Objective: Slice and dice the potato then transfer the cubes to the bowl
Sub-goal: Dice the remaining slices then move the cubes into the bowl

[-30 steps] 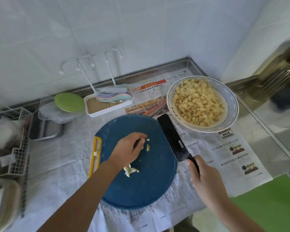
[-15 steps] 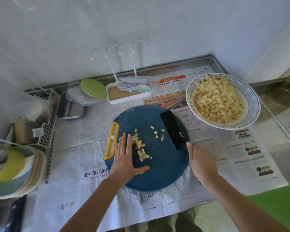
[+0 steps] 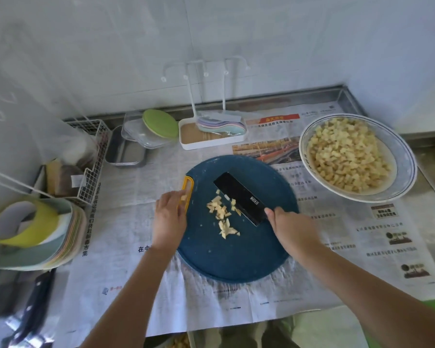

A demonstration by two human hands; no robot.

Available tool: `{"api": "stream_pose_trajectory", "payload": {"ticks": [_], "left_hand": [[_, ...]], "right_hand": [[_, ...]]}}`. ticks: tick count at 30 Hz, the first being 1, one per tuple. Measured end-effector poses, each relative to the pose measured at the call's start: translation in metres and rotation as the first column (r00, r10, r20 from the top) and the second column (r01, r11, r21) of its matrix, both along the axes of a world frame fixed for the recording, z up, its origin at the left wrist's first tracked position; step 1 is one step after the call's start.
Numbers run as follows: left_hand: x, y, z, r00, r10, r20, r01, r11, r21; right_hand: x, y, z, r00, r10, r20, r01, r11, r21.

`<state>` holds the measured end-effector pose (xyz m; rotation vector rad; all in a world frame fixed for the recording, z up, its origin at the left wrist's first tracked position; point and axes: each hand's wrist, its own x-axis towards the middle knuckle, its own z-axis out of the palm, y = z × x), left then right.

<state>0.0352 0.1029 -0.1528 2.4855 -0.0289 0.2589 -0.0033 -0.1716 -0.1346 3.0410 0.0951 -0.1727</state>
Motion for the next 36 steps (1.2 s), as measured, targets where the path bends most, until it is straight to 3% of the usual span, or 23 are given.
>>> {"api": "stream_pose_trajectory", "payload": {"ticks": [4,9,16,21,24,26,28,32,36], "left_hand": [[0.035,0.016,0.016,0.946,-0.124,-0.298,0.168,0.977,0.128],[0.057,0.015,0.03,0.871,-0.127,-0.475,0.222,0.963,0.151],[0.062,0.005,0.032,0.838,-0.097,-0.538,0.304,0.9,0.312],[0.063,0.008,0.038,0.812,-0.124,-0.57,0.38,0.854,0.355],[0.048,0.012,0.037,0.874,-0.086,-0.478,0.241,0.931,0.273],[0.027,0.008,0.031,0.937,-0.073,-0.343,0.11,0.99,0.091],[0.005,-0.001,0.022,0.962,-0.142,-0.233,0.132,0.99,-0.058],[-0.021,-0.02,0.011,0.938,-0.238,-0.252,0.196,0.964,-0.182],[-0.033,-0.046,0.005,0.904,-0.3,-0.304,0.255,0.95,-0.179]], "right_hand": [[-0.002,0.0,0.002,1.0,0.02,-0.023,-0.02,0.999,-0.033],[-0.002,0.0,0.001,1.0,0.018,-0.023,-0.018,1.0,-0.02],[0.0,-0.002,0.001,0.998,0.059,0.008,-0.059,0.998,-0.008],[0.001,-0.005,-0.002,0.996,0.057,0.07,-0.064,0.994,0.094],[0.002,-0.008,0.002,0.986,0.126,0.108,-0.139,0.982,0.124],[-0.002,-0.012,0.003,0.984,0.143,0.108,-0.157,0.979,0.133],[-0.01,-0.013,-0.001,0.989,0.114,0.091,-0.127,0.981,0.145],[-0.036,-0.005,-0.001,1.0,0.001,0.001,-0.001,1.0,0.024],[-0.069,-0.001,-0.001,0.968,-0.23,-0.096,0.239,0.966,0.095]]}}
